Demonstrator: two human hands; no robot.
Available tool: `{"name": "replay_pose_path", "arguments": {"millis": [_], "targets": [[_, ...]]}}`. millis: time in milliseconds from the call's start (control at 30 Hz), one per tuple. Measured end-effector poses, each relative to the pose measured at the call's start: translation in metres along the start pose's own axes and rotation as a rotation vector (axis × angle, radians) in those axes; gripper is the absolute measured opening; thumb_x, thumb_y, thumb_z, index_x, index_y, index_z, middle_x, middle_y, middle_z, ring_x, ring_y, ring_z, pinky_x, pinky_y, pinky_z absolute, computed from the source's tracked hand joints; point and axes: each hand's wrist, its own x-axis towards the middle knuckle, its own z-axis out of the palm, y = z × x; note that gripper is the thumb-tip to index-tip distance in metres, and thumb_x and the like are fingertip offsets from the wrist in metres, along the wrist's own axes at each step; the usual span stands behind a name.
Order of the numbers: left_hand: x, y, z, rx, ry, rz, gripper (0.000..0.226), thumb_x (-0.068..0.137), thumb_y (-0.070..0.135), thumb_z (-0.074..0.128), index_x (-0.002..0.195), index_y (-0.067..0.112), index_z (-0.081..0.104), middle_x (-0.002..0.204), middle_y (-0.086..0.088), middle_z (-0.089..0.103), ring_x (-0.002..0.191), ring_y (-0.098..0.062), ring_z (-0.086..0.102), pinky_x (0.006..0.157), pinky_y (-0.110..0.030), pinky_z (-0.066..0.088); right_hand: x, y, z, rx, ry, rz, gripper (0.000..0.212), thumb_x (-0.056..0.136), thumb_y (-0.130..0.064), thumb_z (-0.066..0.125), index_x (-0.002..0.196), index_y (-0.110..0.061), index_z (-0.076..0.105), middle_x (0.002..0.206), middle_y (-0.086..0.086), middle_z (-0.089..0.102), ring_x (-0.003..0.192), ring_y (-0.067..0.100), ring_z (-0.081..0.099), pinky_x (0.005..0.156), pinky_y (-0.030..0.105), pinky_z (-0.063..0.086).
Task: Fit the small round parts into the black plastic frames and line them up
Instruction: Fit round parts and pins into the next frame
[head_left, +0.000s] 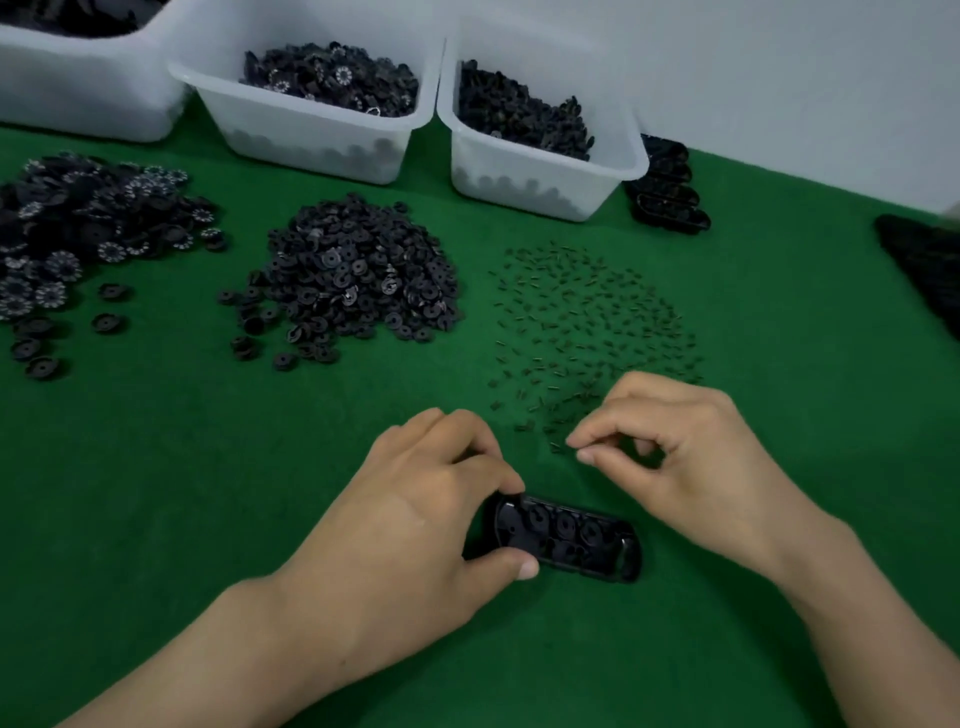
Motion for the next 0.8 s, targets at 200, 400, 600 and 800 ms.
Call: {"name": "replay_pose_path", "arguments": {"millis": [200,400,600,800], "targets": [[0.003,0.002,0.006,-0.027,0.029,-0.017,0.045,0.069,0.058,0.065,0.103,0.029,0.064,0.098,0.018,0.045,0.097,-0.004,0.041,0.094,-0.024,0.033,0.009,-0.001,0.003,-0.209,-0.069,-0.166,0.015,0.075,-0.012,0.074,0.088,-0.020,0.074,0.075,0.000,0.059,0.065,0.015,0.056,0.053,0.035,0.053],[0.002,0.002,0.009,-0.016,0.068,-0.041,0.047,0.066,0.063,0.056,0.098,0.029,0.064,0.096,0.016,0.048,0.095,-0.006,0.046,0.092,-0.025,0.036,0.012,-0.004,0.003,-0.247,-0.143,-0.183,0.008,0.077,-0.009,0.070,0.083,-0.015,0.070,0.078,-0.002,0.061,0.074,0.017,0.058,0.060,0.037,0.054],[0.003,0.002,0.010,-0.019,0.104,-0.041,0.047,0.066,0.063,0.051,0.094,0.028,0.064,0.095,0.015,0.050,0.092,-0.007,0.048,0.087,-0.029,0.042,-0.004,-0.006,0.003,0.059,-0.049,-0.044,0.008,0.076,-0.009,0.064,0.075,-0.017,0.063,0.071,-0.014,0.055,0.060,0.002,0.048,0.055,0.009,0.036],[0.004,0.002,0.012,-0.004,0.117,-0.035,0.047,0.067,0.062,0.054,0.093,0.025,0.066,0.094,0.014,0.050,0.090,-0.008,0.049,0.085,-0.032,0.043,-0.014,-0.017,0.023,0.214,0.023,-0.079,0.006,0.076,-0.009,0.065,0.076,-0.014,0.069,0.079,-0.007,0.058,0.076,0.008,0.054,0.069,0.016,0.040]]}}
